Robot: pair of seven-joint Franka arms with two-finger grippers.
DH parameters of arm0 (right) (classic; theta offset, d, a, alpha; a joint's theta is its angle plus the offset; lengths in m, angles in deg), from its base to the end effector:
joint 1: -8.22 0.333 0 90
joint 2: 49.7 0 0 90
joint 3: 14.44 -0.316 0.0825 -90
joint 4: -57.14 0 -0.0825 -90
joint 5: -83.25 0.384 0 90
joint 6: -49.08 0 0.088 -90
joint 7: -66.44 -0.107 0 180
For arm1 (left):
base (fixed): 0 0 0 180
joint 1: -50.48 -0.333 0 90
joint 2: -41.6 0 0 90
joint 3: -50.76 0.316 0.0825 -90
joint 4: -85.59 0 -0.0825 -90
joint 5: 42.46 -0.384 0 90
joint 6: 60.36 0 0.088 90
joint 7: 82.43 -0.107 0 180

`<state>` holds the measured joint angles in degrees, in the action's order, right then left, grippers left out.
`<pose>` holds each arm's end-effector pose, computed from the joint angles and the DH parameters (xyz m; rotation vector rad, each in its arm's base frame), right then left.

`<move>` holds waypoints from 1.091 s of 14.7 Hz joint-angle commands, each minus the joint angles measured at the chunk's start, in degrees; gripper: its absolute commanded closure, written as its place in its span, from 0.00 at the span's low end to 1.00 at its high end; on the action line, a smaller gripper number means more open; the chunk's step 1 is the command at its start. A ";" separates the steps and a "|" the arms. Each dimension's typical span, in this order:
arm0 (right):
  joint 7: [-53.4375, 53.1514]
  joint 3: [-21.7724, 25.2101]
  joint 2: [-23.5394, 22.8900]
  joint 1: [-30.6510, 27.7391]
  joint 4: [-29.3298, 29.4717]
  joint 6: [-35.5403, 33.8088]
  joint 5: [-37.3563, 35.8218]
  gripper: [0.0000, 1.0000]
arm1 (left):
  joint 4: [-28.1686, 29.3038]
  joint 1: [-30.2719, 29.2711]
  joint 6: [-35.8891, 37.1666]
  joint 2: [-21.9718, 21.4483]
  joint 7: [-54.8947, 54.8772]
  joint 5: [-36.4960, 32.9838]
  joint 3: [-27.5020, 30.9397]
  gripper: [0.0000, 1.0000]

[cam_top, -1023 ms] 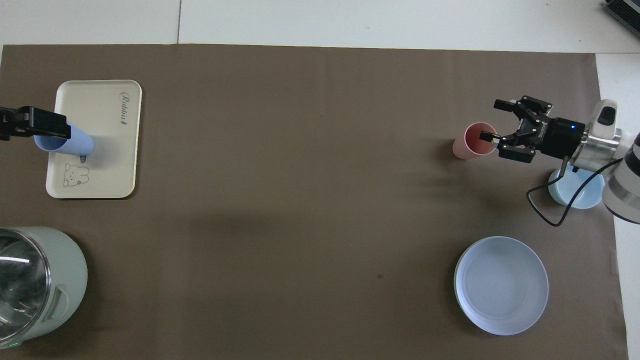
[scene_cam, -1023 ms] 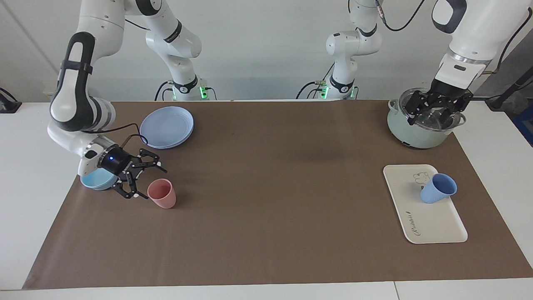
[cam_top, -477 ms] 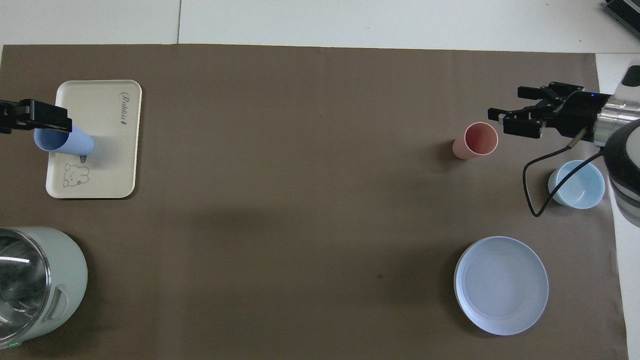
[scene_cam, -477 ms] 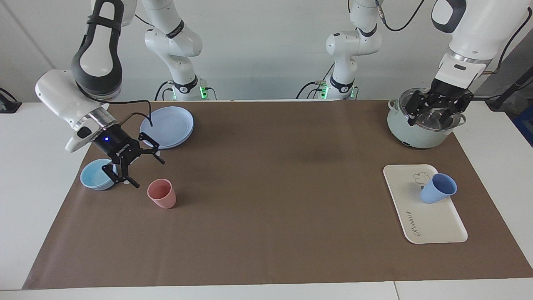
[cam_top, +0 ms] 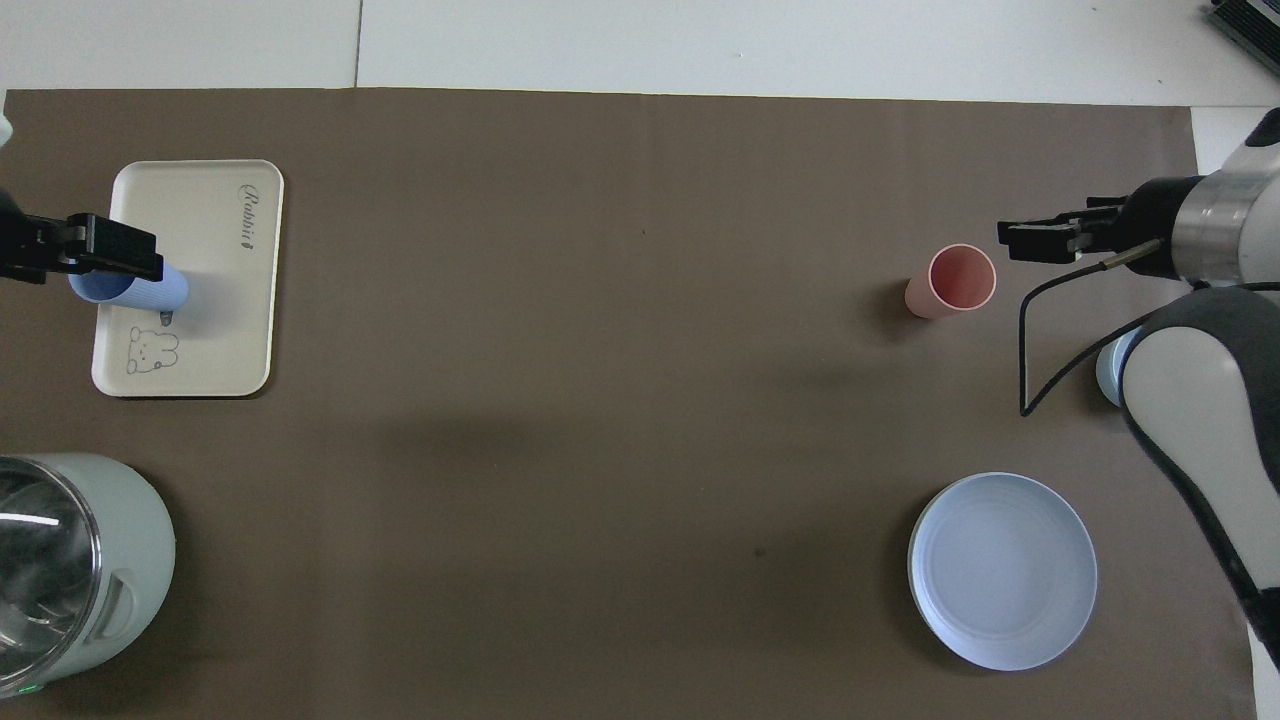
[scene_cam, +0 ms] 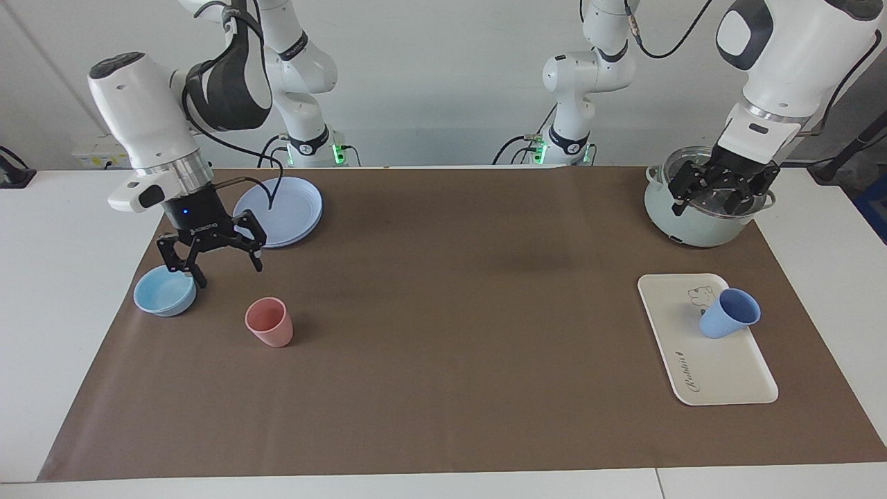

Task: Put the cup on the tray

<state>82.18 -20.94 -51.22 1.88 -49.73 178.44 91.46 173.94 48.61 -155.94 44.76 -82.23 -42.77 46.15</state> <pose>0.6018 0.0049 0.5358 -2.9926 -0.3100 -0.5781 0.5806 -0.0259 0.6159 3.1380 -0.0697 0.1118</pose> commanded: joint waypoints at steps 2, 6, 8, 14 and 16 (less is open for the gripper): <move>-13.17 -0.10 2.04 -0.51 6.39 -15.41 -7.41 0.00 | 2.70 0.20 0.13 -2.20 -0.55 0.57 0.30 0.00; -14.59 3.14 5.11 0.01 9.49 -28.62 -7.77 0.00 | 2.61 0.20 -0.31 -2.20 -0.55 0.57 0.30 0.00; -15.38 8.74 6.52 5.25 9.58 -34.07 -9.60 0.00 | 2.70 0.20 0.39 -2.29 -0.64 0.57 0.30 0.00; -16.96 11.86 5.47 8.10 11.60 -38.31 -10.49 0.00 | 2.70 0.20 3.73 -2.46 -0.46 0.31 0.30 0.00; -16.88 11.86 5.56 8.27 11.33 -38.66 -10.58 0.00 | 2.70 0.28 4.00 -2.73 -0.46 0.13 0.30 0.00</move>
<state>66.68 -9.37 -45.19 9.39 -39.14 141.09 81.71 174.69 48.61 -152.63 44.15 -82.23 -42.77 46.15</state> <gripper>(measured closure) 0.000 0.000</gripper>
